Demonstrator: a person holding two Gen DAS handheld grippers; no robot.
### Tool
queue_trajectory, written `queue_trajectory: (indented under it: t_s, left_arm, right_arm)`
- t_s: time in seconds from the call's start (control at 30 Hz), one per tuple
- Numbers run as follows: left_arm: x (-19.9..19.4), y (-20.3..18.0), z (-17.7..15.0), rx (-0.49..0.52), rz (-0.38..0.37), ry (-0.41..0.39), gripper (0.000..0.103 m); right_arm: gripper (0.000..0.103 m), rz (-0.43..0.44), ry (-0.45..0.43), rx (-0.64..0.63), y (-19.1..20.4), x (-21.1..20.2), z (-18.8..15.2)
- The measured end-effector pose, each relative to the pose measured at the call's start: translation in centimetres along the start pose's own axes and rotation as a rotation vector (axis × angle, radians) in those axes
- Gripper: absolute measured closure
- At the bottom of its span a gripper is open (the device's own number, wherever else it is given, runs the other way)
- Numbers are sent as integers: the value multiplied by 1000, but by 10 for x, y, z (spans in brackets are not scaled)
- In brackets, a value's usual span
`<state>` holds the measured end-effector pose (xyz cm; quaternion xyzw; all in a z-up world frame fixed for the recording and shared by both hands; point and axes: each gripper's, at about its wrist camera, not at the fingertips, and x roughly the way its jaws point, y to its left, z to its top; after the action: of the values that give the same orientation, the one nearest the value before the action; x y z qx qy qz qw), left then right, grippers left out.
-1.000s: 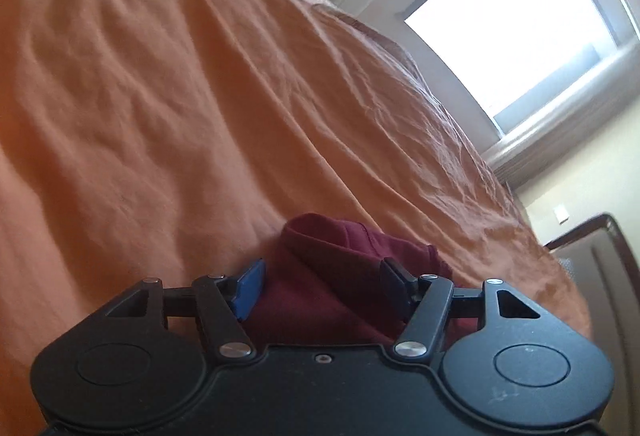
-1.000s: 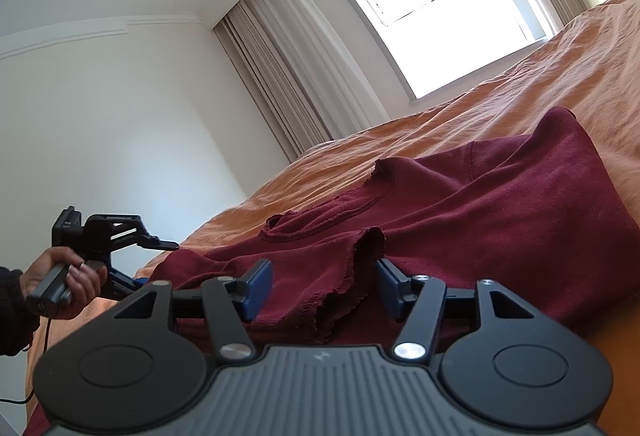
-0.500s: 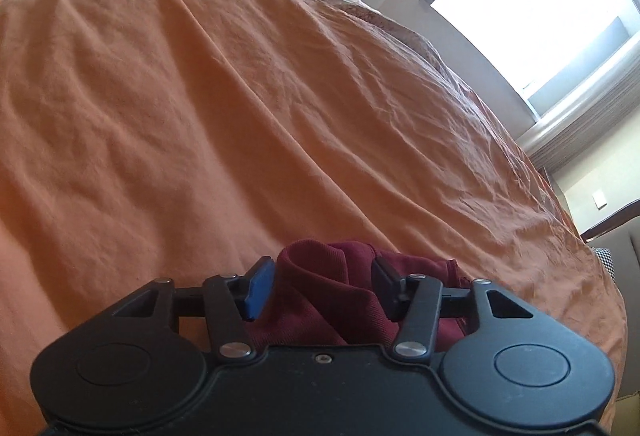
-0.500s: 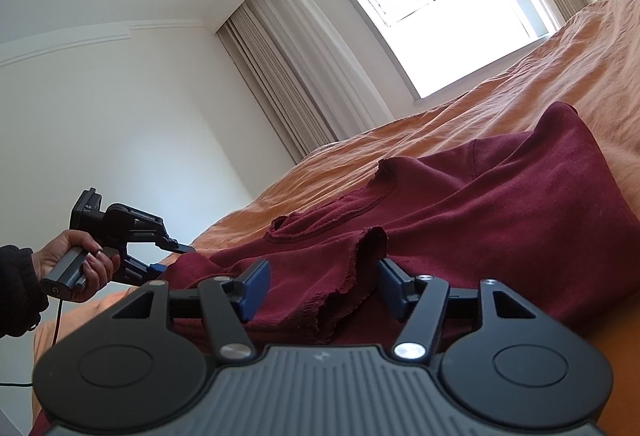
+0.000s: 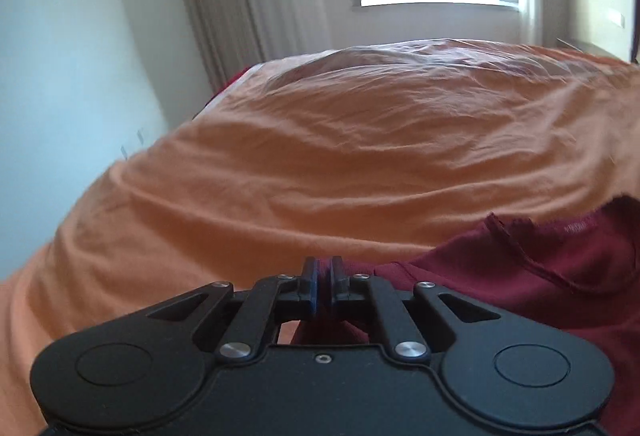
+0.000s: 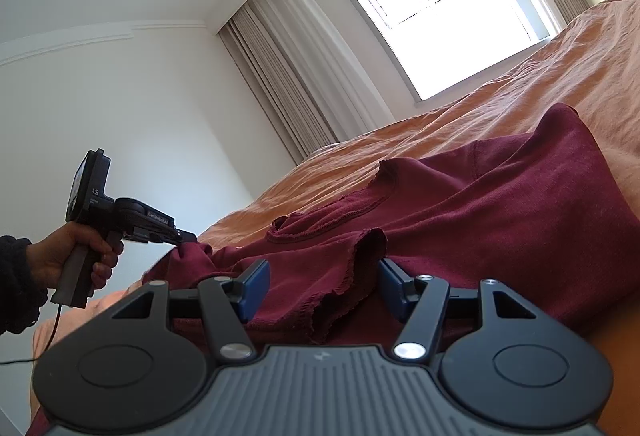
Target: Fold small clothes
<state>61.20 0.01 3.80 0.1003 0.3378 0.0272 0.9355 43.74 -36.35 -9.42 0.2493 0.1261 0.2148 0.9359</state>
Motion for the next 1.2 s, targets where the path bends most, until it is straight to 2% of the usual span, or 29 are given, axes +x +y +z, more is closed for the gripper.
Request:
queue_trajectory:
  t_s: [0.03,0.1,0.17,0.23,0.3,0.33,0.37,0.43,0.53,0.6,0.67,0.7,0.77,0.8,0.87,0.93,1.07,1.2]
  left_arm:
    - [-1,1,-1,-41,-34,9,95]
    - [2,13,-3,-189,-124,44,88]
    - [3,25,-8,-281,-149,45,77]
    - [0,32,-18,-304,-156,25,70]
    - [-6,40,-30,-310,-171,-11,53]
    - [-11,46,-38,-325,-179,-26,38]
    - [-14,52,-46,-340,-195,-41,32]
    - [-19,68,-64,-374,-256,-76,32]
    - [-17,85,-92,-439,-363,-103,32]
    - [-11,90,-108,-448,-426,-113,34]
    - [-5,90,-123,-444,-453,-128,42]
    - [-2,91,-130,-457,-477,-138,46]
    - [4,100,-144,-517,-521,-162,58]
    - [8,104,-151,-558,-536,-177,61]
    - [14,111,-163,-621,-569,-198,64]
    - [19,113,-172,-653,-588,-221,67]
    - [18,109,-175,-643,-584,-246,70]
    - [17,106,-175,-632,-576,-258,72]
  right_arm:
    - [38,-1,1,0,0,0,0]
    - [38,-4,3,0,1,1,0]
    - [35,-8,7,-4,2,2,1]
    - [32,-13,12,-9,4,4,2]
    - [29,-25,26,-1,6,5,8]
    - [27,-42,34,-2,9,6,12]
    - [20,-62,40,-11,14,6,17]
    - [10,-90,44,-54,28,10,29]
    - [9,-104,91,-147,60,34,51]
    - [9,-94,146,-190,83,60,64]
    - [10,-66,188,-242,107,88,73]
    - [11,-57,205,-277,121,105,77]
    - [20,-30,236,-357,148,139,79]
    - [22,-21,251,-388,161,153,79]
    - [34,-4,292,-430,186,188,76]
    - [41,15,338,-469,209,219,71]
    - [42,32,418,-596,252,270,52]
    - [43,35,533,-677,278,304,30]
